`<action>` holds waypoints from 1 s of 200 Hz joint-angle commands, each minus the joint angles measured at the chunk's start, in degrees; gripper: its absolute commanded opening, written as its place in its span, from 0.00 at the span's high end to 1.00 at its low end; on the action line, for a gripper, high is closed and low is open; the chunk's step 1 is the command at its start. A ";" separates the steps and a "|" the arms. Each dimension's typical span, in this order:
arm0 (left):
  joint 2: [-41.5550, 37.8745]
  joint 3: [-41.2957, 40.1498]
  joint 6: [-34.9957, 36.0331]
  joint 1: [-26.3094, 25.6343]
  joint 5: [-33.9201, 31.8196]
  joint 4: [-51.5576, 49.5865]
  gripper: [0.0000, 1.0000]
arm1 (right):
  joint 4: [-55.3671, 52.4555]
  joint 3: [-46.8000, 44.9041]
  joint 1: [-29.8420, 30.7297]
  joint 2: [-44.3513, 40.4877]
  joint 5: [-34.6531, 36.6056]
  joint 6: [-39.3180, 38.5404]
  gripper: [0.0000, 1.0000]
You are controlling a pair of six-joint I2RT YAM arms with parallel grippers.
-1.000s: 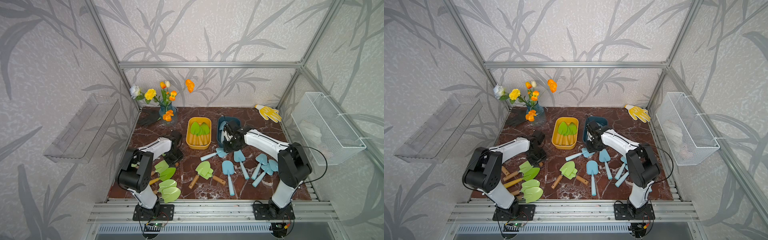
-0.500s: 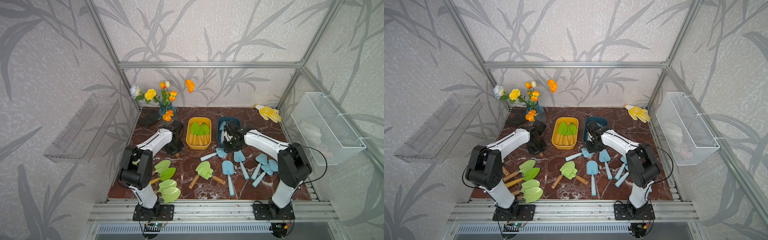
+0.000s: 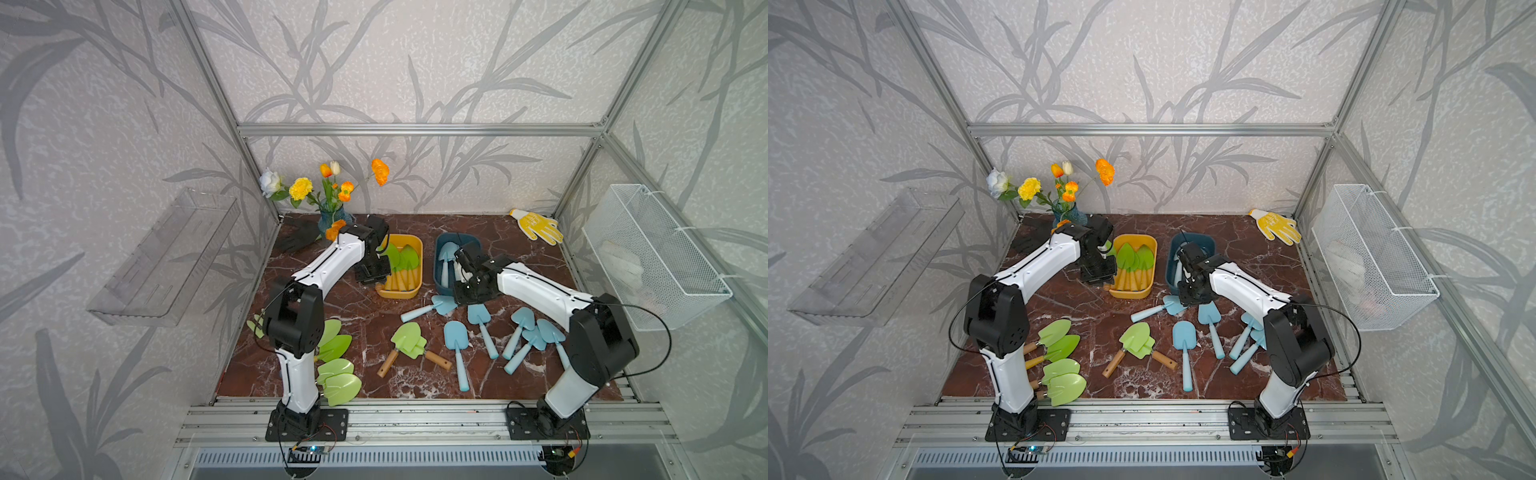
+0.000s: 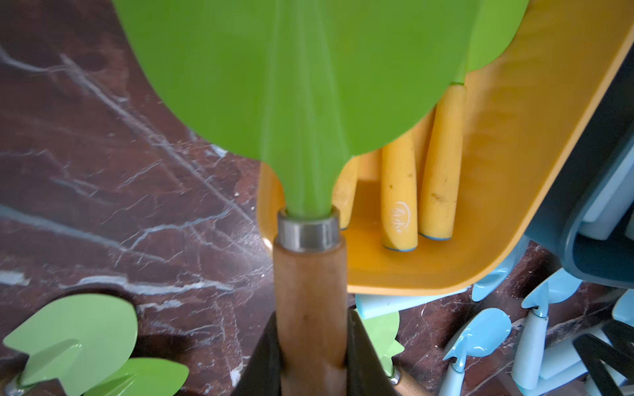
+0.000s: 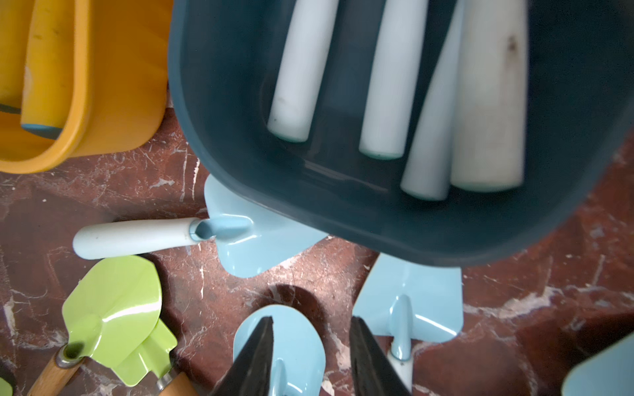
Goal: Sort the small shovels by color and place them into the storage box
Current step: Place the shovel in the storage box.
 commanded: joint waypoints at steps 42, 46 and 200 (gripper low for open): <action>10.53 6.81 3.91 -0.74 2.32 -1.68 1.00 | -1.86 -5.83 -1.35 -7.36 3.27 2.60 0.61; 11.05 7.00 3.92 -0.74 2.45 -1.63 1.00 | -1.80 -6.14 -1.37 -7.66 3.40 2.69 0.61; 5.35 10.04 1.71 -0.92 0.30 -2.17 0.36 | -2.57 -10.78 -0.47 -13.42 0.97 2.90 0.57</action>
